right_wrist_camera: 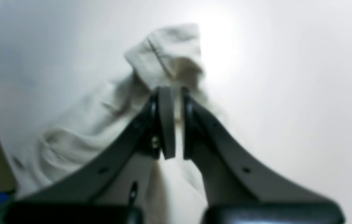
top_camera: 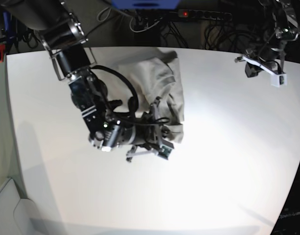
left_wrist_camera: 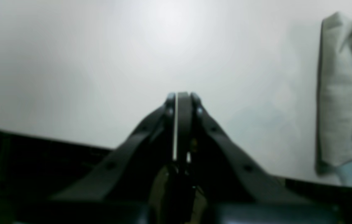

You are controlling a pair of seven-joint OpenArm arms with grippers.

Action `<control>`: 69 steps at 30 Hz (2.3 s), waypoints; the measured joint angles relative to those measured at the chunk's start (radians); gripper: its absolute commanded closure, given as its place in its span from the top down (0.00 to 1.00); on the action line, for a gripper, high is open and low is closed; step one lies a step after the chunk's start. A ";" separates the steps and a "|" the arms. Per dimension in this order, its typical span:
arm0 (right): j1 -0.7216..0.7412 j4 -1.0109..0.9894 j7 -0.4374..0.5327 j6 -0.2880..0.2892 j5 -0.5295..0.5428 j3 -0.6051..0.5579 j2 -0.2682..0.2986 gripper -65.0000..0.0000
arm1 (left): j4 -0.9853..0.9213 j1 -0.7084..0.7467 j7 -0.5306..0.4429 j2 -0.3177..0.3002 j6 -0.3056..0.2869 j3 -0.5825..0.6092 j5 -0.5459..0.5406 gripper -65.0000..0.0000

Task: Layout the t-shirt on the table in an organized manner, then fold the t-shirt properly
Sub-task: 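Tuck and smooth the folded shirt edge with the right gripper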

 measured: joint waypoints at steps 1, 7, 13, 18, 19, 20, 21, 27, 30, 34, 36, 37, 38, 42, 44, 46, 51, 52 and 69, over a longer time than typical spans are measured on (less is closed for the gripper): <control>-0.002 0.000 -0.002 0.000 0.002 -0.002 -0.014 0.04 | 0.000 0.005 0.002 0.002 0.000 0.000 0.000 0.02; -0.009 0.005 -0.074 0.000 0.009 -0.004 0.013 0.04 | -0.003 0.002 -0.001 0.002 0.000 0.000 -0.001 0.02; -0.114 0.077 -0.088 0.000 -0.008 0.003 0.140 0.04 | -0.006 -0.016 0.004 0.003 0.000 0.003 -0.002 0.02; -0.191 0.118 -0.027 0.000 0.001 0.002 0.154 0.04 | -0.007 -0.068 0.004 0.003 0.000 0.006 -0.002 0.02; -0.215 0.117 -0.022 0.000 0.002 0.002 0.154 0.04 | -0.007 -0.072 0.004 0.003 0.000 0.006 -0.002 0.02; -0.238 0.117 -0.021 0.000 -0.001 0.000 0.154 0.04 | -0.007 -0.076 0.004 0.003 0.000 0.006 -0.001 0.02; -0.256 0.117 -0.020 0.000 -0.002 -0.005 0.154 0.04 | -0.007 -0.076 0.007 0.003 0.000 0.006 -0.002 0.02; -0.290 0.121 -0.016 0.000 -0.006 -0.006 0.125 0.04 | -0.008 -0.078 0.007 0.005 0.000 0.006 -0.002 0.02; -0.309 0.129 -0.023 0.000 -0.007 -0.017 0.124 0.04 | -0.008 -0.072 0.008 0.005 0.000 0.002 0.000 0.02; -0.311 0.234 -0.035 0.000 -0.011 -0.095 0.142 0.04 | -0.008 -0.070 0.008 0.005 0.000 0.001 -0.002 0.02; -0.325 0.292 -0.016 0.000 0.008 -0.148 0.151 0.04 | -0.008 -0.070 0.008 0.005 0.000 0.001 -0.001 0.02; -0.332 0.308 -0.018 0.000 0.012 -0.169 0.154 0.04 | -0.009 -0.070 0.008 0.005 0.000 0.001 -0.001 0.02; -0.336 0.312 -0.024 0.000 0.012 -0.181 0.154 0.04 | -0.009 -0.070 0.008 0.005 0.000 0.001 -0.001 0.02; -0.325 0.310 -0.026 0.000 0.009 -0.167 0.165 0.04 | -0.010 -0.070 0.008 0.005 0.000 0.001 -0.001 0.02; -0.308 0.311 -0.030 0.000 0.008 -0.102 0.171 0.04 | -0.008 -0.062 -0.001 0.004 0.000 0.001 -0.003 0.02; -0.290 0.310 -0.030 0.000 -0.007 -0.029 0.173 0.04 | -0.006 -0.053 0.000 0.005 0.000 0.000 -0.001 0.02; -0.303 0.290 -0.026 0.000 -0.002 0.018 0.144 0.04 | -0.006 -0.064 0.000 0.005 0.000 0.000 -0.001 0.02; -0.308 0.265 -0.021 0.000 0.005 0.011 0.135 0.04 | -0.006 -0.065 0.000 0.005 0.000 0.000 -0.002 0.02; -0.386 0.311 0.047 0.000 0.005 -0.108 0.150 0.04 | 0.000 -0.073 0.022 0.045 0.000 0.004 0.000 0.03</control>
